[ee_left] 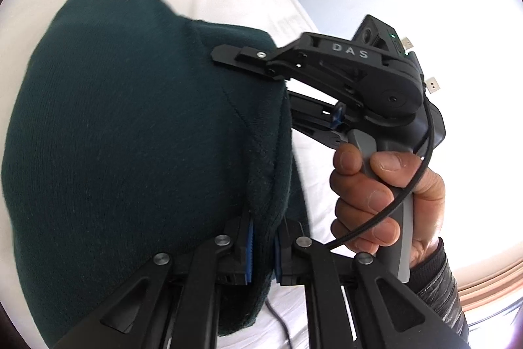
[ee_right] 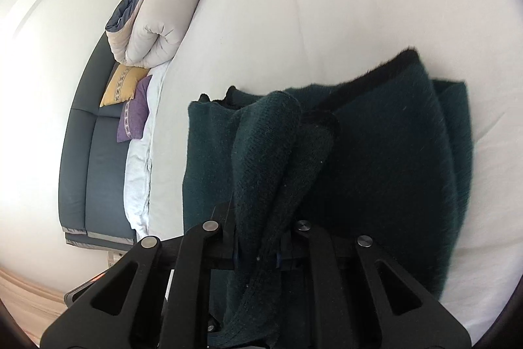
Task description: Fold small clothes
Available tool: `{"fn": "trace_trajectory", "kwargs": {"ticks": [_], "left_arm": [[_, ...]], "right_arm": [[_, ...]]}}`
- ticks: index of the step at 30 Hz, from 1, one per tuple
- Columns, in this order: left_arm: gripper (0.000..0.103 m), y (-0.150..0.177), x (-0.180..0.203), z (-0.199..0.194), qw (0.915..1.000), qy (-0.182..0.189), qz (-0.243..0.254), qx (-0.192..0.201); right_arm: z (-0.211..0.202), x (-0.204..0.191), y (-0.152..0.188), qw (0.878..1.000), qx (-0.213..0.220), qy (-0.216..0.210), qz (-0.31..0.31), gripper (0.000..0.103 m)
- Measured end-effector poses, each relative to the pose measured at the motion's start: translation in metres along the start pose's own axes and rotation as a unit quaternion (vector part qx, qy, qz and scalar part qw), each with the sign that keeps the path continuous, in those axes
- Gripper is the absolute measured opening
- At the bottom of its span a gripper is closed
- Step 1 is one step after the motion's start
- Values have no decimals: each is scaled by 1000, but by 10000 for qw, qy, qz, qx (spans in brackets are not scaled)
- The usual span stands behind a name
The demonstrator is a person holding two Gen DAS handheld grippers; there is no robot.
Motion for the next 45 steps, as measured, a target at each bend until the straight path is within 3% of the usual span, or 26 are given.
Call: {"fn": "trace_trajectory", "kwargs": {"ticks": [4, 6, 7, 9, 12, 14, 15, 16, 18, 21, 26, 27, 30, 32, 34, 40, 45], "left_arm": [[12, -4, 12, 22, 9999, 14, 99, -43], [26, 4, 7, 34, 9999, 6, 33, -154], [29, 11, 4, 34, 9999, 39, -13, -149], [44, 20, 0, 22, 9998, 191, -4, -113], [61, 29, -2, -18, 9992, 323, 166, 140], [64, 31, -7, -54, 9976, 256, 387, 517], [64, 28, -17, -73, 9965, 173, 448, 679], [64, 27, -24, -87, 9954, 98, 484, 822], [64, 26, -41, -104, 9943, -84, 463, 955], [64, 28, -79, -120, 9945, -396, 108, 965], [64, 35, -102, -128, 9936, -605, 107, 952], [64, 33, -104, -127, 9933, -660, 146, 932], [64, 26, -100, -125, 9929, -766, 258, 875], [64, 31, -95, -108, 9930, -806, 267, 825], [64, 35, -83, -97, 9930, -818, 260, 817], [64, 34, -49, -70, 9913, -915, 549, 766], [64, 34, -51, -55, 9913, -916, 654, 686]], "right_arm": [[-22, 12, -24, 9999, -57, 96, 25, 13], [-26, 29, -33, 9996, -193, 81, 195, 13], [-28, 37, -36, 9992, -277, 64, 276, 14], [-28, 57, -37, 9983, -267, 186, 477, 15], [-33, 76, -33, 9965, -48, -250, 791, 18], [-36, 76, -24, 9963, 61, -321, 792, 23], [-35, 74, -17, 9966, 74, -378, 728, 31], [-35, 71, -9, 9968, 52, -439, 671, 47], [-43, 67, 14, 9962, 34, -583, 643, 56], [-52, 56, 53, 9974, -7, -494, 523, 56], [-57, 39, 107, 9998, -28, 36, 214, 56], [-59, 38, 113, 9998, -9, 136, 148, 54], [-52, 38, 118, 9990, -28, 430, 138, 22], [-58, 52, 120, 9986, 33, 443, 281, 10], [-72, 69, 124, 9982, 181, 359, 440, 9], [-94, 72, 130, 9984, 360, 186, 401, 9], [-106, 90, 138, 9969, 566, 29, 541, 8]]}}
Point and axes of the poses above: each gripper's, at about its wrist camera, not at the fingertips, and z roughly the way its jaws point, x to its right, y to its underside, the point moved 1 cm from there along z, roughly the way its jaws point, and after that the axes turned 6 degrees about z, right-handed, at the moved point
